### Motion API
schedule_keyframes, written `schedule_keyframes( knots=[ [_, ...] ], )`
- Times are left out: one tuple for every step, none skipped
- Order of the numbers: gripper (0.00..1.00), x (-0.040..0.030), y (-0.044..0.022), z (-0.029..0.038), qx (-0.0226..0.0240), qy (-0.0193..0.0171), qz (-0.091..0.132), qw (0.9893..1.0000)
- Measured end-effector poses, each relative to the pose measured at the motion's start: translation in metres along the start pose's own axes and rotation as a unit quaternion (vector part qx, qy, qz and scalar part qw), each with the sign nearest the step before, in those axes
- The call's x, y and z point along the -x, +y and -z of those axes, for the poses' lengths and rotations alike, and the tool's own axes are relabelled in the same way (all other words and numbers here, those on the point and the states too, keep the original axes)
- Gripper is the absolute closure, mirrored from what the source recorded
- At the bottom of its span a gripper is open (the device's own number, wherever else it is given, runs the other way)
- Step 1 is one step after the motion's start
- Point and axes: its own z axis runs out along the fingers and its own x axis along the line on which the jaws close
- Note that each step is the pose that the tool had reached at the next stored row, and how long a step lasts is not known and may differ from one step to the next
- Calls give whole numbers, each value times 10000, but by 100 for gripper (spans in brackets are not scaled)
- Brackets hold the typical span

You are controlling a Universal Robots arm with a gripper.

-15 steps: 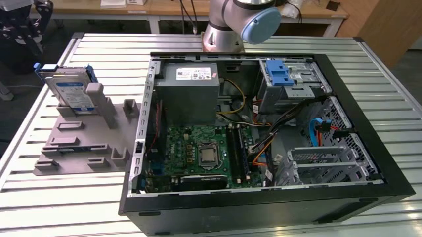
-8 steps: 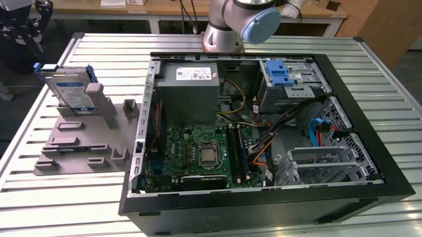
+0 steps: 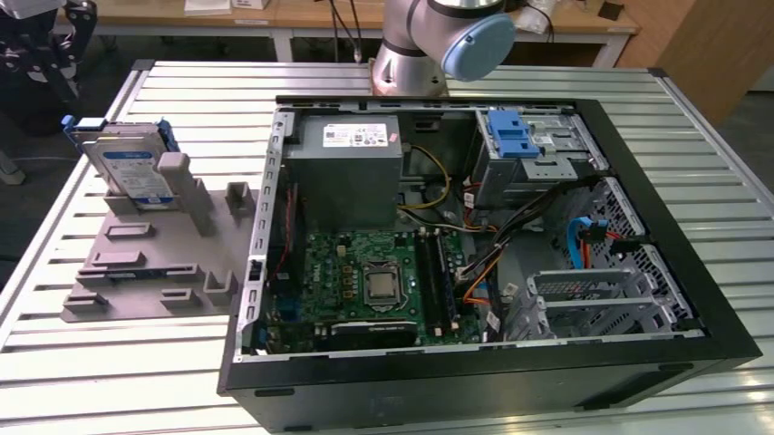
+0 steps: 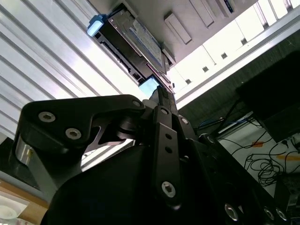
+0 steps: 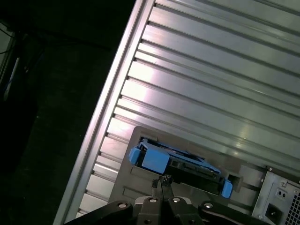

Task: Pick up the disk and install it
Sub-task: 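Pick up the disk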

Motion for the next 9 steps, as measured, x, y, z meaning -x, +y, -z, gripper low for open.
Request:
schedule_keyframes(
  knots=[
    [89,0,0,0,0,1,19,10000],
    [89,0,0,0,0,1,38,10000],
    [89,0,0,0,-1,2,57,10000],
    [89,-1,0,0,-1,3,76,10000],
    [89,-1,0,0,-1,4,94,10000],
    [89,-1,1,0,-2,5,112,9999],
    [89,-3,1,0,-2,6,132,9999],
    [89,-6,2,0,-2,7,157,9999],
    [89,-6,2,0,-2,8,183,9998]
  ],
)
